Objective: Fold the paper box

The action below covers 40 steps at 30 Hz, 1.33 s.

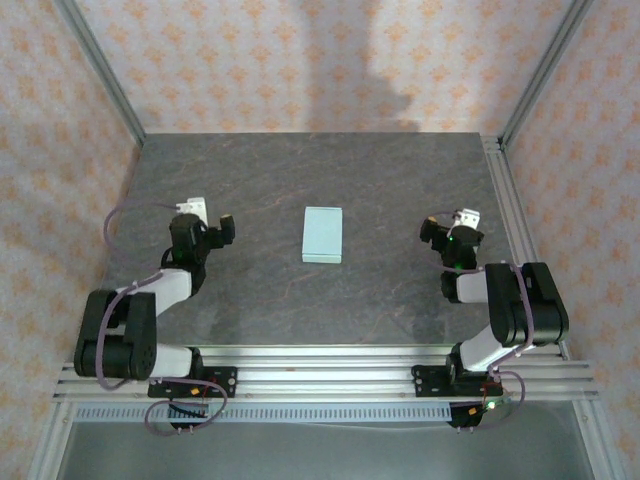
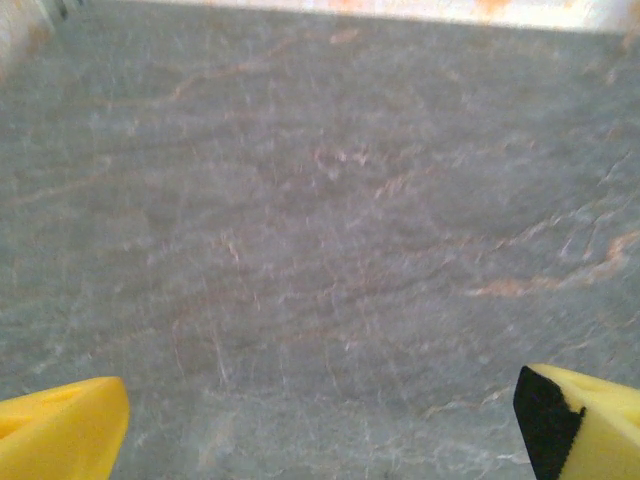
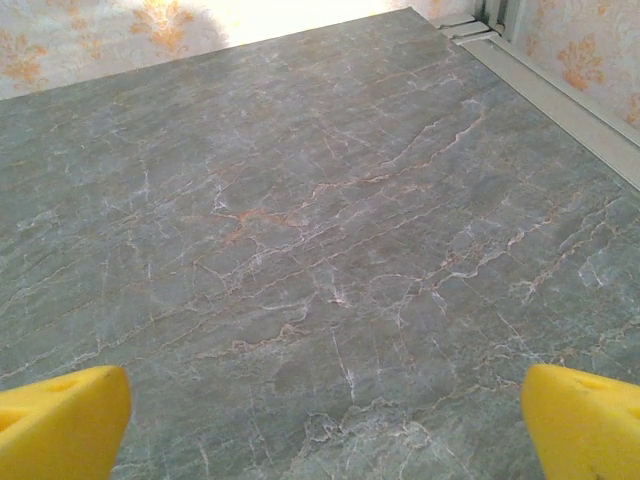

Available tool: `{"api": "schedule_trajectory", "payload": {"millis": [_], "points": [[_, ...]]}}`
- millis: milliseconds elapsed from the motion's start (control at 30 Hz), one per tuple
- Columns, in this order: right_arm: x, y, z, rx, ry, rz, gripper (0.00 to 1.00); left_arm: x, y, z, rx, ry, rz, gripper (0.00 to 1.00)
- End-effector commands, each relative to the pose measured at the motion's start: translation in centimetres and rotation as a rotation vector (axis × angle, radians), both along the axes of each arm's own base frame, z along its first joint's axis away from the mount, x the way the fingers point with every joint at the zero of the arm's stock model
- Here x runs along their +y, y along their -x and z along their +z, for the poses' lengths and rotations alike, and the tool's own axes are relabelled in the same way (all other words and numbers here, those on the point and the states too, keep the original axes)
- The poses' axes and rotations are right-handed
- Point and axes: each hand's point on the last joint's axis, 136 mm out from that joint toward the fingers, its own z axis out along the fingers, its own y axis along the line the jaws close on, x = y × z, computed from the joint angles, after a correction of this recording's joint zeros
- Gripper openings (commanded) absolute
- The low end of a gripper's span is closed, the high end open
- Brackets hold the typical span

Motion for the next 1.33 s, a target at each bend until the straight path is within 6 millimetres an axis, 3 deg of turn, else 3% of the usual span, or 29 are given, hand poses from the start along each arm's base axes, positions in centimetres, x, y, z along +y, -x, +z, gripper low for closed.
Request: {"api": "schedule_trajectory", "payload": {"millis": [0,300,1300], "points": [[0.1,-0.9,0.8,-0.014,0.005,0.018,1.00,-0.3,-1.5,0.1,-0.016,-0.041,0.004,1.00],[0.1,-0.9,0.7,-0.009,0.007,0.014,1.00,-1.2,-1.1,0.0,-0.045,-0.099,-0.005,1.00],[0.1,-0.9,0.7,-0.009,0.009,0.015,0.99,-0.6,-0.9,-0.4,-0.054,-0.093,0.024,1.00]]}}
